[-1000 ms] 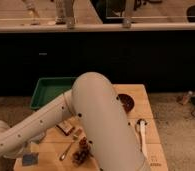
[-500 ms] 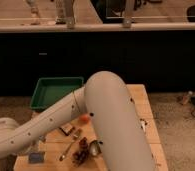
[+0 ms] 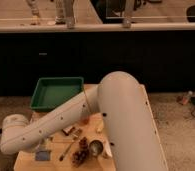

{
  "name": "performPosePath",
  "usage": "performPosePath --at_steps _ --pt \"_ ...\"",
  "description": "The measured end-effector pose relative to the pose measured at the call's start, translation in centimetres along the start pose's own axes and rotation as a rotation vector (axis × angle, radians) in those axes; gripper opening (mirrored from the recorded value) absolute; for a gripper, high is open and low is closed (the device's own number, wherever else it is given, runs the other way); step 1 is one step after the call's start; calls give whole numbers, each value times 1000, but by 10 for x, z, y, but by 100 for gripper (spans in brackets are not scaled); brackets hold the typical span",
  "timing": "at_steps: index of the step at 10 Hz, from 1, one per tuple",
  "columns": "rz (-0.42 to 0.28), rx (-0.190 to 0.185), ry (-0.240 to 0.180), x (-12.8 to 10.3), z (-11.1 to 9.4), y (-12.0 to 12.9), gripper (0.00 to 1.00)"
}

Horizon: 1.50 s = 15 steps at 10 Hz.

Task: Place sponge in paper cup

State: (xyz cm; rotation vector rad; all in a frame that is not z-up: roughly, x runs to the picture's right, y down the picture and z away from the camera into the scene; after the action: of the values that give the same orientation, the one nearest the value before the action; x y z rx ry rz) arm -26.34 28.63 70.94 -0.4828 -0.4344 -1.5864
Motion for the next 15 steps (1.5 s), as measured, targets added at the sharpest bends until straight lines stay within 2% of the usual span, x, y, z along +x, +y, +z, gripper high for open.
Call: performPosePath --at_steps 7,11,15 --pt "102 -2 16 9 -8 50 18" --pt "140 -9 35 10 -19 73 18" --pt "177 -19 33 11 -23 94 18"
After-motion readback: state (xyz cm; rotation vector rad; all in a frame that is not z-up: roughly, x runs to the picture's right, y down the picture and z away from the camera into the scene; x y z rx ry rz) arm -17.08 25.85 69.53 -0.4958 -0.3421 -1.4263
